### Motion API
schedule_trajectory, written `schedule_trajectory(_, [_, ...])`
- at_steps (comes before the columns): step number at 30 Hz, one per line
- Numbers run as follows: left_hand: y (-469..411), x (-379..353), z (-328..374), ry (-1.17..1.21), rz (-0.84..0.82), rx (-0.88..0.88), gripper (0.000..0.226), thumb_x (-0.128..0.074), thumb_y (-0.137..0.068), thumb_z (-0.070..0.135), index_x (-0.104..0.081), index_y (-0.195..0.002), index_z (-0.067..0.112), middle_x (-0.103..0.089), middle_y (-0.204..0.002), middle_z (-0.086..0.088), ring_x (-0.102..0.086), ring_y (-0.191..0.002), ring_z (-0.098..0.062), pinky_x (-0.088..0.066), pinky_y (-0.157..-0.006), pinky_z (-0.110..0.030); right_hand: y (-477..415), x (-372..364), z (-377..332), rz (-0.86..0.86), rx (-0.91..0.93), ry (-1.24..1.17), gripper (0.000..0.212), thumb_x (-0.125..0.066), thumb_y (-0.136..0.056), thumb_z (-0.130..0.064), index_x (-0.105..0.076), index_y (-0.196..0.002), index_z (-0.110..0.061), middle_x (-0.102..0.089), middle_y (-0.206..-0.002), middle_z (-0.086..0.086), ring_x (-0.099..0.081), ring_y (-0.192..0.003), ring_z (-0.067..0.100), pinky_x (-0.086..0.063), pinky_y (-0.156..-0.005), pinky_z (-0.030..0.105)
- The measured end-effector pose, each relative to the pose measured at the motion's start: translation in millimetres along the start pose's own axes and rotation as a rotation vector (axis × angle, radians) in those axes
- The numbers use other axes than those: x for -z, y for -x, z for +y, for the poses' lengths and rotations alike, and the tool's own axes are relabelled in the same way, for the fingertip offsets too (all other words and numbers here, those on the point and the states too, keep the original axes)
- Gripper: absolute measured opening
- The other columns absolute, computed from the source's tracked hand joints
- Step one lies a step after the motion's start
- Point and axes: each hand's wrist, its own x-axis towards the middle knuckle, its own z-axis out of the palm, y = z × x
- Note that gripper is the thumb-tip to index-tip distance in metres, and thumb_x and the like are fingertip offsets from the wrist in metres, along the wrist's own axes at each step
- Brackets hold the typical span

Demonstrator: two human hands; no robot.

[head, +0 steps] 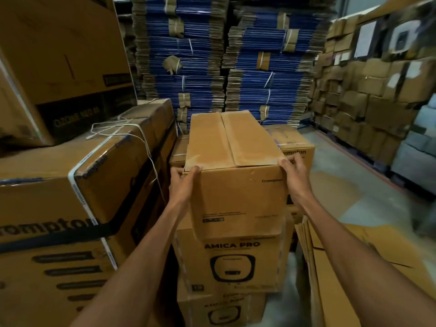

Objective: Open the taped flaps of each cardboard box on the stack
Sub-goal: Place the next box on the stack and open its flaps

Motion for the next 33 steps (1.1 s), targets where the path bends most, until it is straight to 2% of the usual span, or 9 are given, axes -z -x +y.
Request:
schedule_trajectory(6, [-12, -11, 10, -0.136, -0.044, -0.089, 0.058, -0.061, -0.097, 0.050, -0.036, -0.140, 0.022, -0.051, -0.127, 0.002, -0.053, -0.110, -0.018, -0.043, -0.086, -0.038, -19, -9, 8, 0.084, 0.056, 0.162, 0.020, -0.048, -0.105, -0.035, -0.049, -0.117, -0.018, -0.060, -0.095, -0.003, -0.059, -0.092, 0.027, -0.045, -0.075, 0.043])
schedule_trajectory(9, [-22, -11, 22, -0.412, -0.056, -0.365, 0.054, -0.062, -0.099, 0.036, -0.038, -0.146, 0.024, -0.053, -0.139, 0.001, -0.052, -0.122, -0.018, -0.046, -0.101, -0.040, -25, -12, 3, 0.069, 0.200, 0.399, 0.023, -0.045, -0.106, -0.024, -0.055, -0.126, -0.021, -0.065, -0.116, 0.005, -0.056, -0.110, 0.027, -0.041, -0.084, 0.038])
schedule_trajectory(11, [-31, -20, 34, -0.685, -0.092, -0.546, 0.043, -0.058, -0.100, 0.031, -0.048, -0.141, 0.023, -0.059, -0.138, -0.002, -0.054, -0.124, -0.019, -0.042, -0.109, -0.045, -26, -18, -5, 0.049, 0.326, 0.607, 0.022, -0.045, -0.104, -0.019, -0.063, -0.117, -0.016, -0.068, -0.112, 0.006, -0.059, -0.110, 0.027, -0.044, -0.095, 0.043])
schedule_trajectory(13, [-36, -33, 45, -0.959, -0.141, -0.620, 0.035, -0.047, -0.103, 0.036, -0.054, -0.135, 0.023, -0.066, -0.127, -0.003, -0.059, -0.115, -0.020, -0.038, -0.111, -0.049, -25, -23, -11, 0.049, 0.380, 0.758, 0.021, -0.046, -0.101, -0.026, -0.063, -0.107, -0.016, -0.069, -0.101, 0.006, -0.060, -0.106, 0.029, -0.043, -0.098, 0.049])
schedule_trajectory(16, [-47, -51, 54, -1.151, -0.267, -0.564, 0.045, -0.038, -0.104, 0.048, -0.051, -0.141, 0.025, -0.062, -0.135, -0.008, -0.056, -0.121, -0.025, -0.033, -0.112, -0.050, -21, -23, -10, 0.019, 0.386, 0.869, 0.030, -0.043, -0.099, -0.045, -0.058, -0.108, -0.020, -0.069, -0.108, 0.006, -0.054, -0.118, 0.030, -0.039, -0.102, 0.052])
schedule_trajectory(19, [-59, -63, 56, -1.252, -0.431, -0.508, 0.057, -0.028, -0.105, 0.054, -0.035, -0.156, 0.027, -0.038, -0.161, -0.004, -0.035, -0.145, -0.026, -0.021, -0.118, -0.054, -20, -21, -7, -0.013, 0.410, 0.936, 0.043, -0.037, -0.096, -0.062, -0.053, -0.110, -0.024, -0.067, -0.117, 0.003, -0.051, -0.122, 0.028, -0.038, -0.102, 0.052])
schedule_trajectory(22, [-63, -67, 54, -1.383, -0.522, -0.491, 0.061, -0.016, -0.105, 0.059, -0.018, -0.161, 0.035, -0.019, -0.169, 0.001, -0.017, -0.153, -0.026, -0.012, -0.120, -0.057, -21, -20, -7, -0.054, 0.411, 0.996, 0.057, -0.030, -0.094, -0.071, -0.052, -0.118, -0.024, -0.064, -0.129, 0.003, -0.047, -0.128, 0.029, -0.042, -0.099, 0.053])
schedule_trajectory(27, [-62, -60, 44, -1.443, -0.546, -0.448, 0.057, -0.012, -0.103, 0.064, -0.012, -0.158, 0.049, -0.001, -0.171, 0.002, -0.001, -0.157, -0.027, -0.002, -0.123, -0.060, -14, -30, -12, -0.076, 0.430, 1.126, 0.075, -0.018, -0.090, -0.078, -0.053, -0.131, -0.025, -0.057, -0.140, 0.003, -0.043, -0.133, 0.031, -0.039, -0.102, 0.054])
schedule_trajectory(33, [-59, -59, 42, -1.434, -0.543, -0.447, 0.055, -0.012, -0.104, 0.061, -0.008, -0.158, 0.049, 0.002, -0.171, 0.003, 0.002, -0.157, -0.027, 0.000, -0.123, -0.060, -11, -40, -23, -0.128, 0.365, 1.182, 0.083, -0.009, -0.086, -0.080, -0.047, -0.138, -0.027, -0.051, -0.146, 0.005, -0.038, -0.138, 0.035, -0.039, -0.101, 0.057])
